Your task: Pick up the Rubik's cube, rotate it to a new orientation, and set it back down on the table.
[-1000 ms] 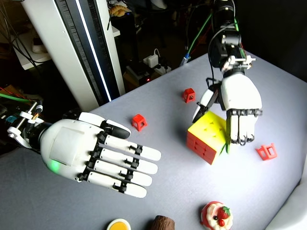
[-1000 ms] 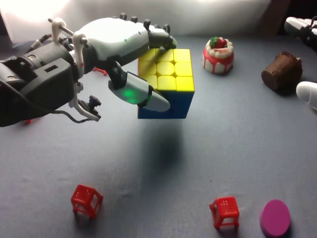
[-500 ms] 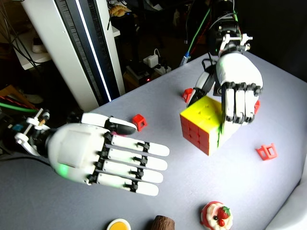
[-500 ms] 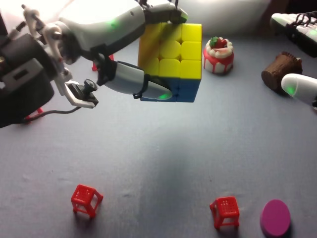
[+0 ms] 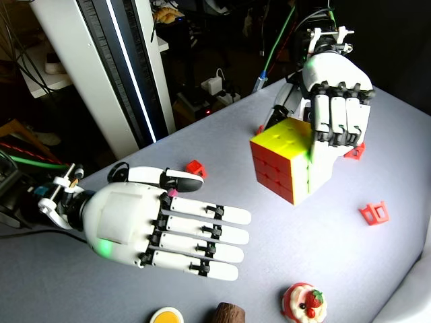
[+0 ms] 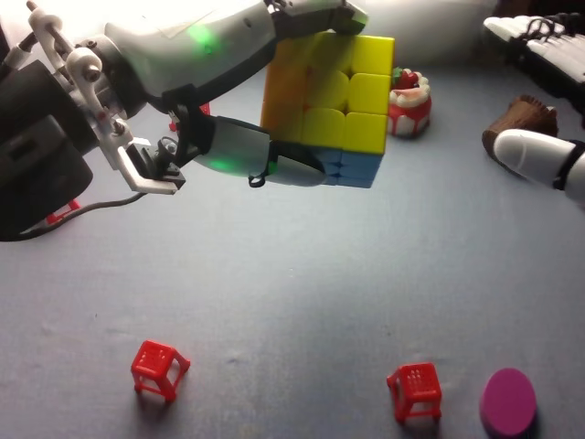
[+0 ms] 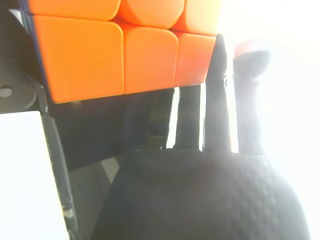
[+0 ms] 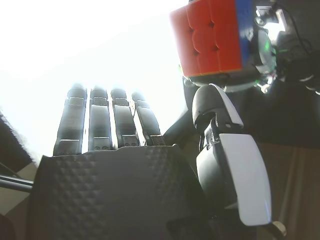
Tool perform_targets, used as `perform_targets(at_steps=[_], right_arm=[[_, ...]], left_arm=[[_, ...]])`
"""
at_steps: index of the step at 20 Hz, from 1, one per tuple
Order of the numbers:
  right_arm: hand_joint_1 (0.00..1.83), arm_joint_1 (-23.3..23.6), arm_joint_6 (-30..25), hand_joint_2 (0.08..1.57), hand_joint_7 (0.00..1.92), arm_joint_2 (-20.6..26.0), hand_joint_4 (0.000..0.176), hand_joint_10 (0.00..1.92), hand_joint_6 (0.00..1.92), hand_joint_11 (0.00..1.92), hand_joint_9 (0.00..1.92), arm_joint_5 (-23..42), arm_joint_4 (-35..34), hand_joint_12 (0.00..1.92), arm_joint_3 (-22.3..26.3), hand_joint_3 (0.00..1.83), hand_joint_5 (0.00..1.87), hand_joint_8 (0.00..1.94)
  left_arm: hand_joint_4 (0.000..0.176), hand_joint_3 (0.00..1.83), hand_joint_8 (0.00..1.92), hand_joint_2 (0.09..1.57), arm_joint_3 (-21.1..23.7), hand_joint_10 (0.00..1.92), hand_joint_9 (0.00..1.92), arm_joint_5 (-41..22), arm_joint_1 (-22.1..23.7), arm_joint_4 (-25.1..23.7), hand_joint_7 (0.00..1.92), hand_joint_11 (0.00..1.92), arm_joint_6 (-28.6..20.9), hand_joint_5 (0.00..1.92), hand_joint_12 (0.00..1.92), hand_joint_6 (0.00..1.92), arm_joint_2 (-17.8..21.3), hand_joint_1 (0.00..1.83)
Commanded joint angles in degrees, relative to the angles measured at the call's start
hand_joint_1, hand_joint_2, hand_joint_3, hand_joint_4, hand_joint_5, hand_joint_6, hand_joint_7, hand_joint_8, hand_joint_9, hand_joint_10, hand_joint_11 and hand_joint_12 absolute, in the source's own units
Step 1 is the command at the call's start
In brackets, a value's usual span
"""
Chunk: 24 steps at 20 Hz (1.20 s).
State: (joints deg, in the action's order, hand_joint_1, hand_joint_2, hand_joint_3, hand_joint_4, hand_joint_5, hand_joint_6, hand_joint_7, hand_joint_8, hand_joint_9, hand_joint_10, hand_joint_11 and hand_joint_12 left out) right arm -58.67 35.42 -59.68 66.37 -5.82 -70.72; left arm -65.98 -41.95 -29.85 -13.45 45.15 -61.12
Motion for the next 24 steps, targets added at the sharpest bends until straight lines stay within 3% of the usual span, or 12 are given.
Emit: perform_targets(at_steps=[1,3,4,7,8,9,10,12,14,17,21,24], right_arm=[[0.0,1.16,-0.31,1.37,0.0,-0.62,0.0,0.0,0.0,0.0,0.0,7.43,-0.27,0.0,-0.65,0.0,0.0,0.0],[0.0,1.89,-0.31,1.36,0.0,-1.82,0.0,0.0,0.0,0.0,0.0,7.66,0.42,0.0,-1.57,0.0,0.0,0.0],[0.0,2.26,-0.31,1.37,0.0,-2.23,0.0,0.0,0.0,0.0,0.0,7.66,0.8,0.0,-1.86,0.0,0.0,0.0],[0.0,3.2,-0.31,1.38,0.0,-3.32,0.0,0.0,0.0,0.0,0.0,7.65,1.93,0.0,-2.54,0.0,0.0,0.0],[0.0,3.46,-0.31,1.38,0.0,-3.67,0.0,0.0,0.0,0.0,0.0,7.65,2.34,0.0,-2.73,0.0,0.0,0.0],[0.0,3.69,-0.31,1.37,0.0,-4.02,0.0,0.0,0.0,0.0,0.0,7.63,2.75,0.0,-2.9,0.0,0.0,0.0],[0.0,3.79,-0.31,1.37,0.0,-4.27,0.0,0.0,0.0,0.0,0.0,7.63,2.95,0.0,-3.02,0.0,0.0,0.0],[0.0,4.24,-0.31,1.38,0.0,-4.87,0.0,0.0,0.0,0.0,0.0,7.63,3.43,0.0,-3.22,0.0,0.0,0.0],[0.0,4.75,-0.31,1.38,0.0,-5.57,0.0,0.0,0.0,0.0,0.0,7.63,4.11,0.0,-3.52,0.0,0.0,0.0],[0.0,5.42,-0.31,1.37,0.0,-6.19,0.0,0.0,0.0,0.0,0.0,7.59,5.27,0.0,-3.67,0.0,0.0,0.0],[0.07,6.5,-0.31,1.37,0.0,-6.83,0.0,0.0,0.0,0.0,0.0,7.32,6.77,0.0,-3.9,0.0,0.0,0.0],[0.07,6.83,-0.31,1.36,0.0,-7.12,0.0,0.0,0.0,0.0,0.0,7.32,7.29,0.0,-3.94,0.0,0.0,0.0]], left_arm=[[0.0,0.0,1.86,1.39,0.18,1.92,1.01,-9.59,1.33,0.99,0.63,1.14,-0.2,0.45,1.92,1.57,0.6,1.12],[0.0,0.0,1.89,1.38,0.5,1.92,1.09,-9.73,1.51,0.07,0.64,1.22,-0.2,0.49,1.92,1.53,0.88,1.13],[0.0,0.0,1.69,1.35,0.68,1.92,0.71,-9.95,1.56,-0.33,0.64,0.94,-0.2,0.48,1.92,1.35,1.01,1.27],[0.0,0.02,1.71,1.35,0.98,1.92,0.69,-10.45,1.81,-1.07,0.63,1.08,-0.19,0.41,1.92,1.48,1.18,1.27],[0.0,0.71,1.91,1.04,1.03,1.92,1.07,-10.64,1.9,-1.23,0.73,1.23,-0.19,0.48,1.92,1.69,1.18,1.14],[0.0,1.0,1.92,0.89,1.08,1.92,1.14,-10.87,1.93,-1.43,0.82,1.29,-0.19,0.58,1.92,1.78,1.18,1.15],[0.0,0.93,1.92,0.93,1.17,1.92,1.05,-10.99,1.95,-1.56,0.78,1.19,-0.19,0.54,1.92,1.77,1.22,1.14],[0.0,0.27,1.87,1.3,1.22,1.92,1.19,-10.92,2.1,-1.83,0.52,1.36,-0.19,0.43,1.92,1.78,1.22,1.09],[0.0,0.04,1.91,1.4,1.2,1.92,0.96,-10.4,2.14,-1.84,0.58,1.1,-0.18,0.38,1.92,1.62,1.21,1.09],[0.0,0.0,1.79,1.39,0.88,1.92,1.05,-9.51,2.44,-1.87,0.54,1.17,-0.18,0.49,1.92,1.69,0.83,1.11],[0.0,0.0,1.65,1.32,0.75,1.91,1.05,-9.08,2.56,-1.87,0.78,1.14,-0.19,0.71,1.92,1.22,0.53,1.21],[0.0,0.0,1.61,1.36,0.72,1.92,1.16,-8.89,2.56,-1.87,0.67,1.28,-0.19,0.63,1.92,1.49,0.38,1.17]])
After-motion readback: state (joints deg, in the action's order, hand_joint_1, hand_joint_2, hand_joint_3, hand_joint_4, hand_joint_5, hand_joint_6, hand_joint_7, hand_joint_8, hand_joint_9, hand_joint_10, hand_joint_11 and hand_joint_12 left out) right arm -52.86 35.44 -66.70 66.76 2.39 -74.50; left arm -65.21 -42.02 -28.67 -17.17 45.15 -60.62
